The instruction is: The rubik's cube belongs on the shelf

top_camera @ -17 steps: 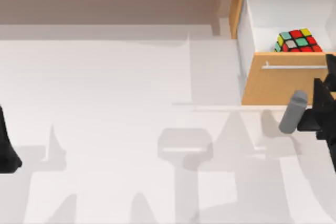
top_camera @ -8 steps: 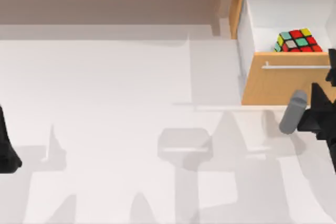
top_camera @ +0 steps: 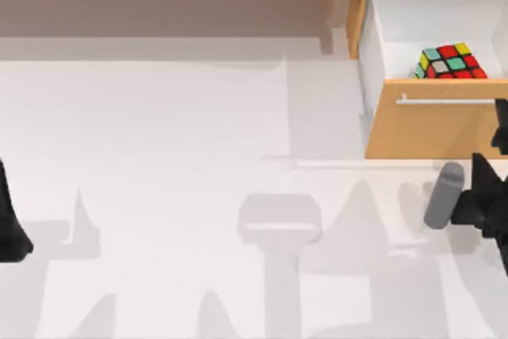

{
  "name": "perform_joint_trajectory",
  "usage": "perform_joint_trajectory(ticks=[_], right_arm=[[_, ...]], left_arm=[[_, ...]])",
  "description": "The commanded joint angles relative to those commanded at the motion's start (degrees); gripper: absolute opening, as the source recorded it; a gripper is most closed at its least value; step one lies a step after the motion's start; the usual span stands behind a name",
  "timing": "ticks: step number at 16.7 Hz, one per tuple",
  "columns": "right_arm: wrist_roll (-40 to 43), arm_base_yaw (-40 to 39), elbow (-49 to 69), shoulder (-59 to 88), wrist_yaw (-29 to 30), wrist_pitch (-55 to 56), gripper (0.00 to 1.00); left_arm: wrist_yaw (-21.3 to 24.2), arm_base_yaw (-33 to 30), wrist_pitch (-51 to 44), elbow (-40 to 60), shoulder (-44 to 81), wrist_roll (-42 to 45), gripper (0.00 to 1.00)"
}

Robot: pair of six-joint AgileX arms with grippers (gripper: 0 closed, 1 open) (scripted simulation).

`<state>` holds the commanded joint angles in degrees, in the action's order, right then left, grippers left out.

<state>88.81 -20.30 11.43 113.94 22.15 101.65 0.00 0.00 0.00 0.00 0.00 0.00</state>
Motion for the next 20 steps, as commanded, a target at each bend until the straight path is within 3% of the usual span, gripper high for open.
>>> perform_joint_trajectory(ticks=[5,11,16,20], right_arm=[[-1.0,-0.8,0.3,1.5,-0.9,-1.2,1.0],[-12.8,-8.7,8.1,-10.3,-8.2,-7.6,1.0],[-27.9,-9.7,26.3,-18.6,-14.0,-24.8,1.0],[-40.9,-6.3,45.3,-21.4,-17.3,-46.5,1.0]], left_arm=[[0.0,0.0,0.0,0.0,0.0,0.0,1.0],[0.0,0.0,0.0,0.0,0.0,0.0,1.0],[0.0,0.0,0.0,0.0,0.0,0.0,1.0],[0.0,0.0,0.0,0.0,0.0,0.0,1.0]])
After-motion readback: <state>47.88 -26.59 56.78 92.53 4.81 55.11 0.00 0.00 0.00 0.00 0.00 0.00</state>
